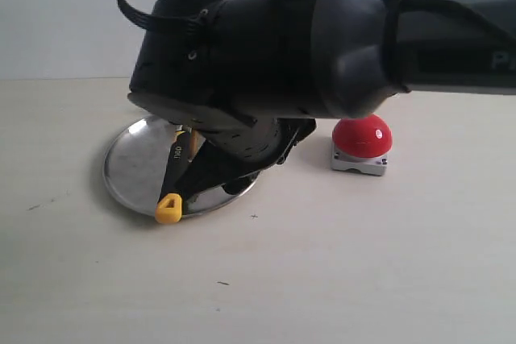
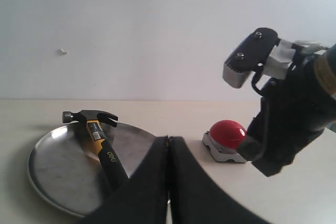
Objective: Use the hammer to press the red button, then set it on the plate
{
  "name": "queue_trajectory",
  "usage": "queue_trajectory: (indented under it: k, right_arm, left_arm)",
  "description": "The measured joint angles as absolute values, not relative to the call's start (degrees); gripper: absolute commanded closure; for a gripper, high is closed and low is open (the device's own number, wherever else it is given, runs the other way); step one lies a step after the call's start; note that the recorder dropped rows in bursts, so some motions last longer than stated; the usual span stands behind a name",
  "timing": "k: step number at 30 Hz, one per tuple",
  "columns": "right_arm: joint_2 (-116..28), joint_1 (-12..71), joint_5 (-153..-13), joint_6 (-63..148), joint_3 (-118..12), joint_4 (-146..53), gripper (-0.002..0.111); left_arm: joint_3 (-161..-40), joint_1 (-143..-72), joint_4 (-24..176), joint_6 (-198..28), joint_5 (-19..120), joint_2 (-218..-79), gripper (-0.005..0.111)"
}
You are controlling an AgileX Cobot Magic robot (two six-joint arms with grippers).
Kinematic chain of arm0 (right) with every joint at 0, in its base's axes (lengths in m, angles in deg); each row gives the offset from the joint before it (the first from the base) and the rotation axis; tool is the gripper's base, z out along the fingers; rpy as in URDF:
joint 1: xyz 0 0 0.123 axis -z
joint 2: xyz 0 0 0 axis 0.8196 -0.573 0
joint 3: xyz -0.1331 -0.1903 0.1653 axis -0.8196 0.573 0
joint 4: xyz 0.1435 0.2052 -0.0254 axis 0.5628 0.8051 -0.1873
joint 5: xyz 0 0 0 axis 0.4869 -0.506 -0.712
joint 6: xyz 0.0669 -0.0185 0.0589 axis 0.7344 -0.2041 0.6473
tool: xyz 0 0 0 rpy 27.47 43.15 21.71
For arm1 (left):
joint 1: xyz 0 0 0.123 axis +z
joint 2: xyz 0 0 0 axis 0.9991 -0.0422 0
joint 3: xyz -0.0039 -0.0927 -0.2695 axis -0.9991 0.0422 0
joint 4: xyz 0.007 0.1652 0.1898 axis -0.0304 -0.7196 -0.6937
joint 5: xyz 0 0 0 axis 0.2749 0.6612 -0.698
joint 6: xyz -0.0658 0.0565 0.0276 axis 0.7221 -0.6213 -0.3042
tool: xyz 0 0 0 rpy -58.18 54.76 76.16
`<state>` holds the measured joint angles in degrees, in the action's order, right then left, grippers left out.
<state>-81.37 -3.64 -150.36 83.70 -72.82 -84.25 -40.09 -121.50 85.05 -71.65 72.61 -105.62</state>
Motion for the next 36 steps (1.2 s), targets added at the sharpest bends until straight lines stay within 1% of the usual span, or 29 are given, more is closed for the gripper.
queue_trajectory:
  k: [1, 2, 6, 7, 13, 15, 17, 20, 23, 29, 36]
  right_arm:
    - [-80.6, -4.4, -150.9, 82.1, -72.4, -84.3, 0.059]
    - [-79.6, -5.0, -151.2, 81.2, -71.9, -84.3, 0.066]
    - [-73.7, -7.3, -151.6, 80.1, -67.7, -86.0, 0.105]
    - [-71.7, -7.4, -151.6, 80.1, -66.3, -86.8, 0.108]
    - [-55.4, -7.5, -150.6, 87.7, -54.4, -93.7, 0.108]
    - [-47.2, -7.5, -145.1, 92.2, -48.6, -95.3, 0.108]
    - [-39.1, -7.5, -135.4, 98.3, -42.1, -98.0, 0.108]
    - [-30.7, -7.5, -124.5, 109.7, -33.4, -105.0, 0.108]
    - [-23.7, -7.5, -120.4, 117.5, -26.4, -111.9, 0.108]
    - [-16.9, -7.5, -118.2, 122.1, -16.9, -115.7, 0.108]
    - [-15.8, -7.5, -117.6, 122.3, -13.7, -113.7, 0.108]
  left_arm:
    - [-40.1, -121.5, 85.0, -71.6, 72.6, -105.6, 0.107]
    - [-40.1, -121.5, 85.0, -71.6, 72.6, -105.6, 0.107]
    - [-40.1, -121.5, 85.0, -71.6, 72.6, -105.6, 0.107]
    - [-40.1, -121.5, 85.0, -71.6, 72.6, -105.6, 0.107]
    - [-40.1, -121.5, 85.0, -71.6, 72.0, -105.6, 0.107]
    - [-40.1, -121.5, 85.0, -71.6, 71.9, -105.6, 0.107]
    - [-40.1, -121.5, 85.0, -71.6, 71.9, -105.6, 0.107]
    - [-40.1, -121.5, 85.0, -71.6, 72.4, -105.6, 0.107]
    - [-40.1, -121.5, 85.0, -71.6, 73.2, -105.6, 0.107]
    - [-40.1, -121.5, 85.0, -71.6, 71.4, -105.6, 0.107]
    - [-40.1, -121.5, 85.0, -71.6, 68.6, -105.6, 0.107]
